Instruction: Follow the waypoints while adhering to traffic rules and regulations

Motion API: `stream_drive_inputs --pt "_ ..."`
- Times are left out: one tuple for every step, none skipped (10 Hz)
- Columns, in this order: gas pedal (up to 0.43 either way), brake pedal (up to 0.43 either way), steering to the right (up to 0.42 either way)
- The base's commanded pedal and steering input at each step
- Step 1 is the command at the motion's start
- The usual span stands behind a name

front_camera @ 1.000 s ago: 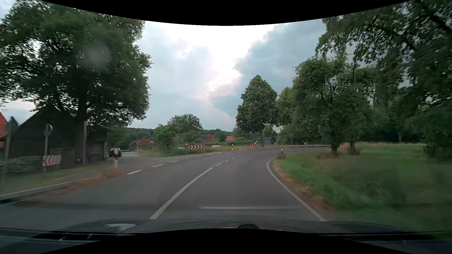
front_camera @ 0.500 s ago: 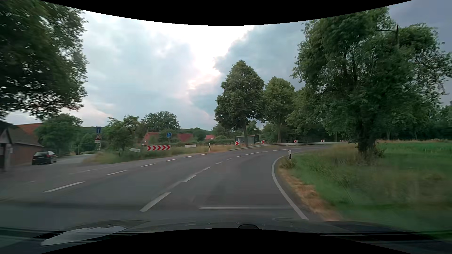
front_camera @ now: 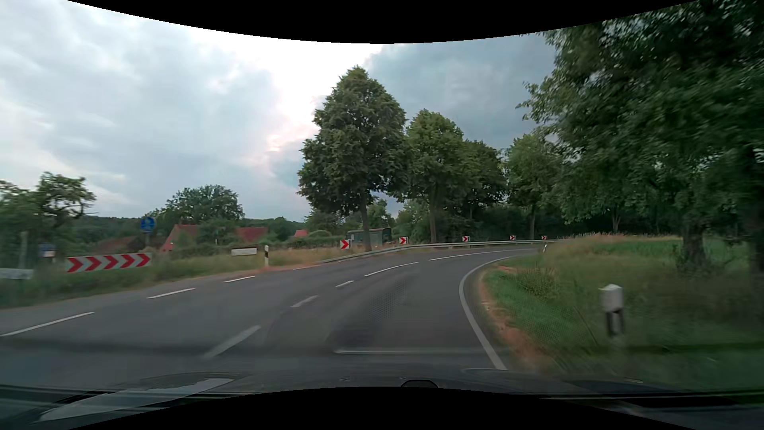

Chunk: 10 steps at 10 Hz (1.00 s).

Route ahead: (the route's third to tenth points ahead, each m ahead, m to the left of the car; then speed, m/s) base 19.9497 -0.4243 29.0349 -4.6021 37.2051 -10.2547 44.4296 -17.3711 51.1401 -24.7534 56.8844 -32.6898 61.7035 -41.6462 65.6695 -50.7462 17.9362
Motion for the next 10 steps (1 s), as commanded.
stream_drive_inputs --pt "0.240 0.000 0.104" --pt "0.240 0.000 0.109" --pt "0.240 0.000 0.108" --pt "0.240 0.000 0.106" --pt "0.260 0.000 0.106" --pt "0.280 0.000 0.106" --pt "0.287 0.000 0.107" --pt "0.287 0.000 0.109" --pt "0.287 0.000 0.112" --pt "0.311 0.000 0.112"
